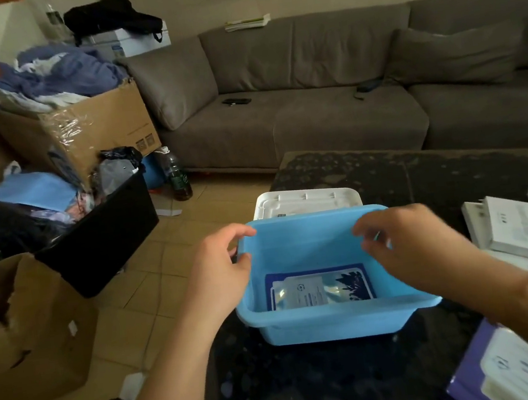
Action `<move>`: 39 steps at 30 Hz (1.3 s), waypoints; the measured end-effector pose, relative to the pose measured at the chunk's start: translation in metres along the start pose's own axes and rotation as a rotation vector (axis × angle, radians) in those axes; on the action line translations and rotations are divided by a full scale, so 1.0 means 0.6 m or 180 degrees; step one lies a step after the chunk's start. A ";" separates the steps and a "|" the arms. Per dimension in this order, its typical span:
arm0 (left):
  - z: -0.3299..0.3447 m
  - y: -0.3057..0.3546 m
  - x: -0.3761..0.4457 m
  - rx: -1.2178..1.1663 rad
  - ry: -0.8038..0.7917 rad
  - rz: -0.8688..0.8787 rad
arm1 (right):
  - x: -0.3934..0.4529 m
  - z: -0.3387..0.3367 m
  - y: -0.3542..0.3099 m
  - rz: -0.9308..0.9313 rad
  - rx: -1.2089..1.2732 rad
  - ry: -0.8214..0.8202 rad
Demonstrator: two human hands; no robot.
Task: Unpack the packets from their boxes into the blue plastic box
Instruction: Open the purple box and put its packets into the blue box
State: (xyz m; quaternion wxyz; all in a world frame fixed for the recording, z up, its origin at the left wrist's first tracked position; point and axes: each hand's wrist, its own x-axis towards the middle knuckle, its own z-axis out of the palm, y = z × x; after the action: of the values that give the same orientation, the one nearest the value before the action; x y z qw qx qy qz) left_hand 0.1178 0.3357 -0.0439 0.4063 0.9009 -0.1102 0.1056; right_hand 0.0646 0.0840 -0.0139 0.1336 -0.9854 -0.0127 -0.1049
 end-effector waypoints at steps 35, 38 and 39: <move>0.273 0.099 -0.360 0.0849 -0.0822 0.1990 | -0.457 0.114 0.190 -0.0133 -0.0116 0.0778; 0.278 0.099 -0.370 0.0679 -0.0755 0.1971 | -0.457 0.118 0.196 -0.0146 -0.0030 0.0900; 0.279 0.103 -0.373 0.0600 -0.0771 0.1932 | -0.456 0.118 0.197 -0.0123 -0.0006 0.0971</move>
State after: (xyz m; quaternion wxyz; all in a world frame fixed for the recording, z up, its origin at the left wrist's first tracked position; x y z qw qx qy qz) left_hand -0.0963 0.1944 -0.1712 0.2552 0.8666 -0.4106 0.1236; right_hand -0.1820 -0.0105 -0.1688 0.1310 -0.9577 -0.0111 -0.2559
